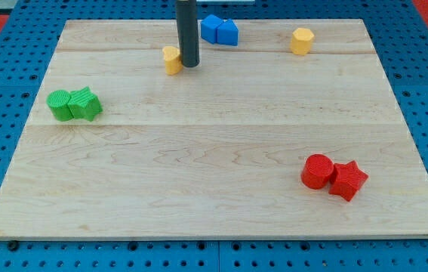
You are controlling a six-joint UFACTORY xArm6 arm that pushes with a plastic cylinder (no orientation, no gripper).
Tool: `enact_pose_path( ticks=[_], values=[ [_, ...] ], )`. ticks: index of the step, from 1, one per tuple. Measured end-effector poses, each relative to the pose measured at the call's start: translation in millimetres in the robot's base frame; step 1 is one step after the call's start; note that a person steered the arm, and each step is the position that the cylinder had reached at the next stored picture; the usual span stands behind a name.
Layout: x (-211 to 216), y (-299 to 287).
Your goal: Place the red heart in between green blocks and red blocks
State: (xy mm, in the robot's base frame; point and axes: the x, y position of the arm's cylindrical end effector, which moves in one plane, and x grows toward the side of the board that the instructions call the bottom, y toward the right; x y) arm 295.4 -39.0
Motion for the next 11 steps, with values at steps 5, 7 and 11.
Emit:
enact_pose_path(
  ticks=[5, 7, 11],
  values=[
    [86, -100],
    [97, -47],
    [163, -8]
  ],
)
